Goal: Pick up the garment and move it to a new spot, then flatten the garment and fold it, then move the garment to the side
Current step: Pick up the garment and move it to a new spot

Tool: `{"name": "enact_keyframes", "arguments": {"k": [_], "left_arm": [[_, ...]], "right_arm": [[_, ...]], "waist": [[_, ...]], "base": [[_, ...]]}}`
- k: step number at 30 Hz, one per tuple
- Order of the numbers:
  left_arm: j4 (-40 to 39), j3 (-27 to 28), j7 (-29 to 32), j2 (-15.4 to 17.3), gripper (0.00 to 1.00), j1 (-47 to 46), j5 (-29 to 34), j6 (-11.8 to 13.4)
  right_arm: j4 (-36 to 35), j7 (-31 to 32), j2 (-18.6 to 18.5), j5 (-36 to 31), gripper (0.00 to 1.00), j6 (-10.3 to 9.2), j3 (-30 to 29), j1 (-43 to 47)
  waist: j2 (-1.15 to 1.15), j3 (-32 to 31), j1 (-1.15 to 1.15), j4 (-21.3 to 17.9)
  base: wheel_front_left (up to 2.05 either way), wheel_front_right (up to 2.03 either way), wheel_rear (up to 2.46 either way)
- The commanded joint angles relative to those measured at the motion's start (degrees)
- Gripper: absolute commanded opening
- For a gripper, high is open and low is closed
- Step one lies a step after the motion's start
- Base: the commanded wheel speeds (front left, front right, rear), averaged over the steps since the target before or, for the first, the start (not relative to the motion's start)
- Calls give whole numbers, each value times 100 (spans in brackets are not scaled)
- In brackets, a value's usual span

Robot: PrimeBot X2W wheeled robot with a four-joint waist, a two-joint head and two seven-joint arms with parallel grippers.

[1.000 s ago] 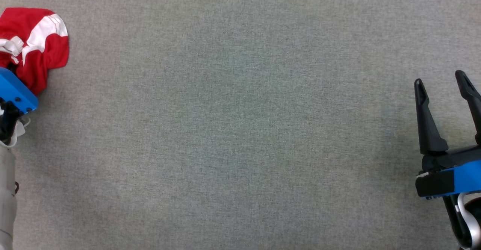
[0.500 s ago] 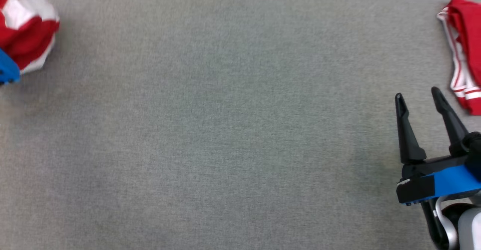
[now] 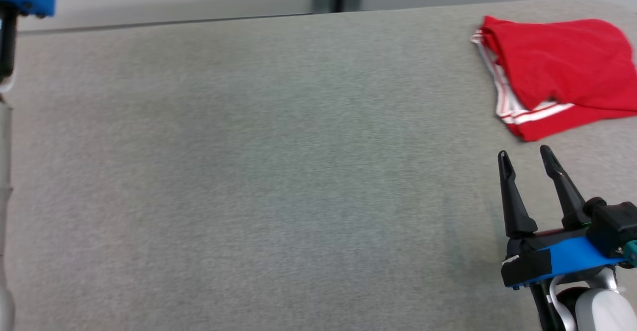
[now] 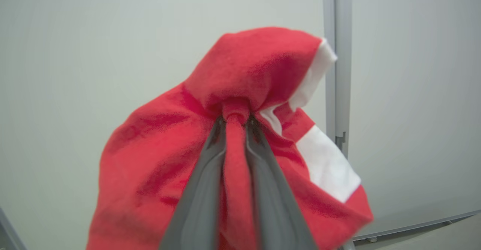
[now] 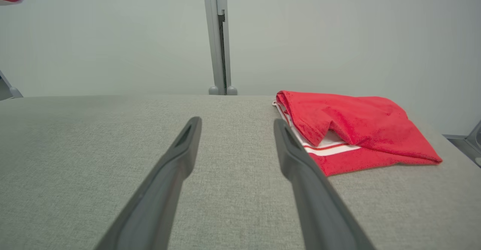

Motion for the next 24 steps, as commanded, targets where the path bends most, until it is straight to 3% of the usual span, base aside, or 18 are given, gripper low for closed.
{"name": "enact_keyframes", "arguments": {"k": [1,13,24], "left_arm": [[-230,-59,51,-70,0,-96,25,42],[-1814,-632,498,-619,0,335,55,195],[-1898,-1107,480,-955,0,1481,-54,337]], "right_arm": [[62,-64,21,64,100,1,3,52],[597,-484,31,491,100,1,223,81],[831,-673,31,573,100,1,294,-43]], "waist": [[0,-162,1,-253],[0,-201,1,-1042],[0,-128,1,-1179]], "base": [[0,0,0],[0,0,0],[0,0,0]]}}
